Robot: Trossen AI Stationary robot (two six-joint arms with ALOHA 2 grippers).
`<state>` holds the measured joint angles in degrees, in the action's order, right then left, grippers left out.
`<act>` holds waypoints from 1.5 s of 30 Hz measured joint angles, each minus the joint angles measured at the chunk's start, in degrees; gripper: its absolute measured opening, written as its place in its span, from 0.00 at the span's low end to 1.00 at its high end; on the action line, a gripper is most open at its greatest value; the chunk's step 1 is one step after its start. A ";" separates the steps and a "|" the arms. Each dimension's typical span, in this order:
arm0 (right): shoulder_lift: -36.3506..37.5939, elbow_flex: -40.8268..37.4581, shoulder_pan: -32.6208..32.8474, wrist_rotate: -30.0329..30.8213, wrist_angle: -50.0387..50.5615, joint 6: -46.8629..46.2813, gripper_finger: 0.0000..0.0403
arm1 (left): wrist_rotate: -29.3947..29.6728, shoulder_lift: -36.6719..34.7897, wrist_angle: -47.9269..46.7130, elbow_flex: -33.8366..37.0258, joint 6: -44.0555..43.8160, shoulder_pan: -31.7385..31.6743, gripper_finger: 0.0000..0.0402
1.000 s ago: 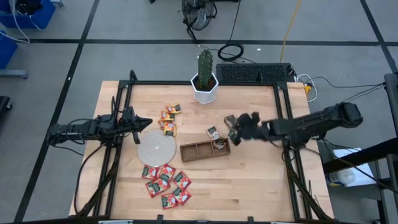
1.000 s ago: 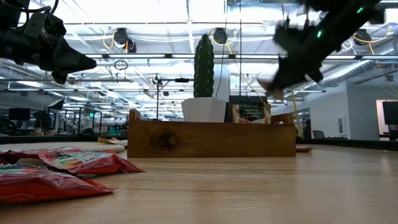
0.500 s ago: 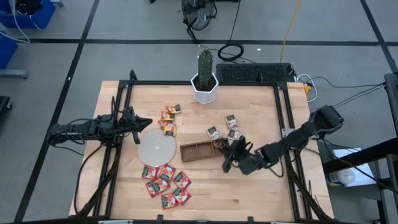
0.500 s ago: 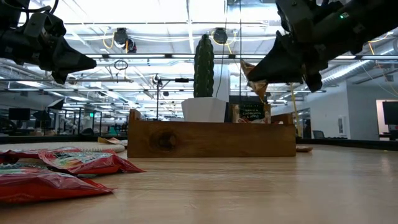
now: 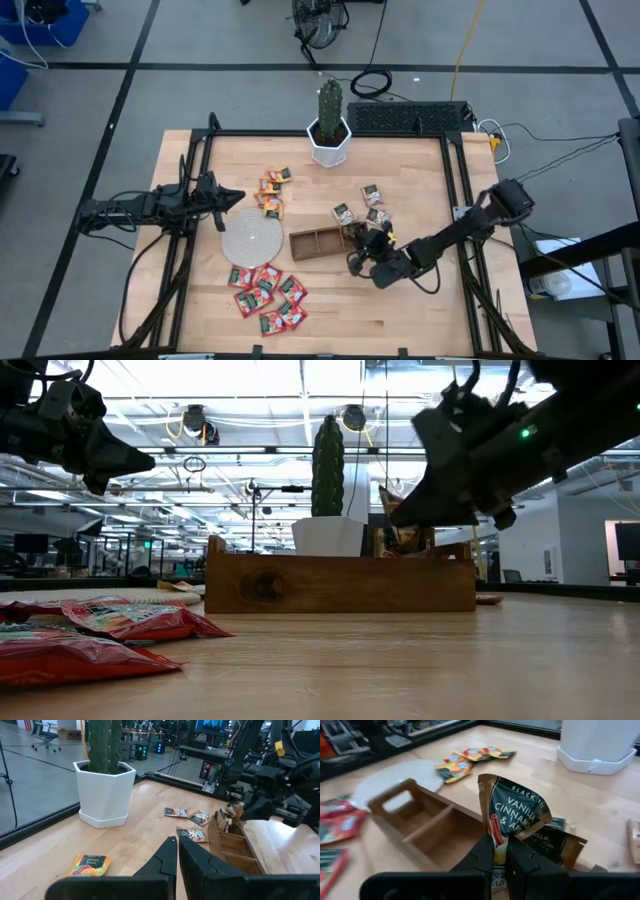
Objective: Pick & Place Tea
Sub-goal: Put the brown tea bag into the right section of the wooden organizer
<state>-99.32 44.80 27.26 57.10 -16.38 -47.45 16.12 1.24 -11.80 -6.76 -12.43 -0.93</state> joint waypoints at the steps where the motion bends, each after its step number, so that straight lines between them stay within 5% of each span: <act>1: -0.03 0.00 -0.33 -0.12 0.71 -0.01 0.03 | 0.00 0.00 0.03 -0.01 0.00 0.00 0.05; 18: 0.03 0.04 -1.27 -3.60 3.00 0.14 0.05 | 0.00 0.01 0.02 -0.01 0.00 0.00 0.05; 31: 0.05 0.04 -1.42 -2.29 2.94 2.41 0.47 | 0.00 0.02 0.02 0.00 0.00 0.00 0.05; 45: 0.09 0.04 -1.42 -0.15 0.80 8.72 0.45 | 0.00 0.00 0.00 -0.02 0.00 0.00 0.05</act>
<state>-99.23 44.84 25.85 56.95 -15.58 -38.73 16.12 1.23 -11.79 -6.79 -12.43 -0.93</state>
